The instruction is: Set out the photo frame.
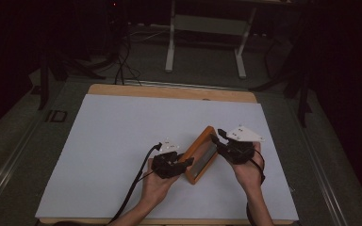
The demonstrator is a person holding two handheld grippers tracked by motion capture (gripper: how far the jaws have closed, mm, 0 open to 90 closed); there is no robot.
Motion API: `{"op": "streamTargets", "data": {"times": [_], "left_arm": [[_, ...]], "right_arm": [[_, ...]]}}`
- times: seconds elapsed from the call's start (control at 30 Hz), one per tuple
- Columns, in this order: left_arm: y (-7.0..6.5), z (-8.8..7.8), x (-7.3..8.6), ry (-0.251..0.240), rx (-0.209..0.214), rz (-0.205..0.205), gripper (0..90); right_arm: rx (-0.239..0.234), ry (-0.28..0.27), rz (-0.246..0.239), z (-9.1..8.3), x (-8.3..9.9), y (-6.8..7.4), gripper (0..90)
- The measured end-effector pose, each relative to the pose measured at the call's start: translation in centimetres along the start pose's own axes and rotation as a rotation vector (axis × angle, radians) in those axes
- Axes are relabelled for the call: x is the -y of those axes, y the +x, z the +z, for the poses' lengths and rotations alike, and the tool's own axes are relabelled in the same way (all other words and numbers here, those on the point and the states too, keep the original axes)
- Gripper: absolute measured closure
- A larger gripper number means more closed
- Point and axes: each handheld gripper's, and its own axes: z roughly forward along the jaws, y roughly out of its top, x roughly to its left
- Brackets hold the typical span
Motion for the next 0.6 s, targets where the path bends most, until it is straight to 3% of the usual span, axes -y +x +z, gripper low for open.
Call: {"op": "streamTargets", "data": {"times": [0.23, 0.37, 0.47, 0.6], "left_arm": [[-1.6, 0.9, -0.6, 0.005, 0.026, 0.056, 68.9], [-2.9, 1.2, -0.5, 0.003, 0.007, 0.127, 69.0], [-2.9, 1.2, -0.4, -0.001, 0.005, 0.132, 68.9], [-2.6, 1.2, -0.3, -0.004, 0.033, 0.112, 67.8]], "right_arm": [[0.019, 0.010, 0.011, 0.1, 0.5, -0.5, 66.8], [0.028, 0.029, 0.032, 0.1, 0.9, -0.9, 72.5], [0.026, 0.049, 0.033, 0.1, 1.4, -1.1, 80.9], [0.022, 0.072, 0.025, 0.3, 2.1, -1.3, 89.6]]}}
